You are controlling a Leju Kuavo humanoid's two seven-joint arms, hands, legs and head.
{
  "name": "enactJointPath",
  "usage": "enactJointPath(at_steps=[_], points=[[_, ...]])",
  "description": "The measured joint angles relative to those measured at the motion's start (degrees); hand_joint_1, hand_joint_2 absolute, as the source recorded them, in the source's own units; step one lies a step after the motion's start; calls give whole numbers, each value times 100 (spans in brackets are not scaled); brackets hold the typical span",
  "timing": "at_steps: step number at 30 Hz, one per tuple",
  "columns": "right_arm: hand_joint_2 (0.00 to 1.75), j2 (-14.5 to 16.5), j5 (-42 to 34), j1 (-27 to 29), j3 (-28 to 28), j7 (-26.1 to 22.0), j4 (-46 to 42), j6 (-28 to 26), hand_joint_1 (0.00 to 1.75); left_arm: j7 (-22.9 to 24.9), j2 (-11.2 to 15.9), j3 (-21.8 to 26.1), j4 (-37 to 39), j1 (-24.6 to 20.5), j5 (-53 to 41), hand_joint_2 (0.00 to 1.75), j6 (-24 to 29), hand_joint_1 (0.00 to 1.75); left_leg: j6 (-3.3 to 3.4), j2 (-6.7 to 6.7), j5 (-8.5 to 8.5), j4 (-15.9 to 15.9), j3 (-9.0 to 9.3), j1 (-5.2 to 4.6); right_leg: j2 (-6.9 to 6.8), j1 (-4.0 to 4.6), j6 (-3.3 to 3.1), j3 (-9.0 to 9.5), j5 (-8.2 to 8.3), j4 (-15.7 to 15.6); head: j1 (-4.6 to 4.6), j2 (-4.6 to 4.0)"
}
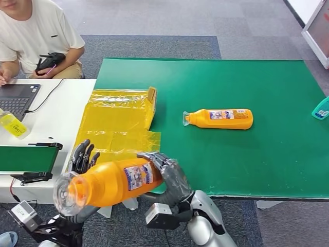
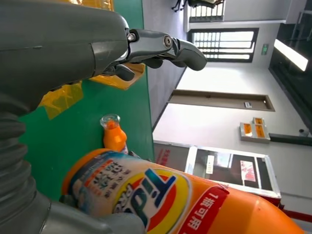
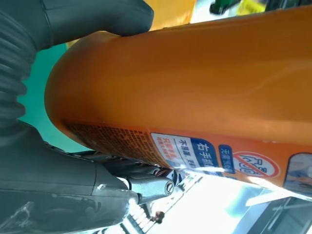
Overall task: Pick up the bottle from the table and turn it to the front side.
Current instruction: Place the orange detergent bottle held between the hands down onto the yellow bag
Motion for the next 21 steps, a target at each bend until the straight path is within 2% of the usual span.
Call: enactJointPath(at_steps=[11,21], points=[[175,19,19,-113,304,98,554,-212,175,-19,378,-337,101,-77,-380,175,171,0,-1,0,0,0,0,0,0,0,0,-2,0,0,-1,0],[175,65,102,-423,342,138,1283,-320,175,-26,817,-1340,204,-321,-1017,175,560,0,-2,0,2,0,-2,0,1,0,-2,-2,2,1,0,0]])
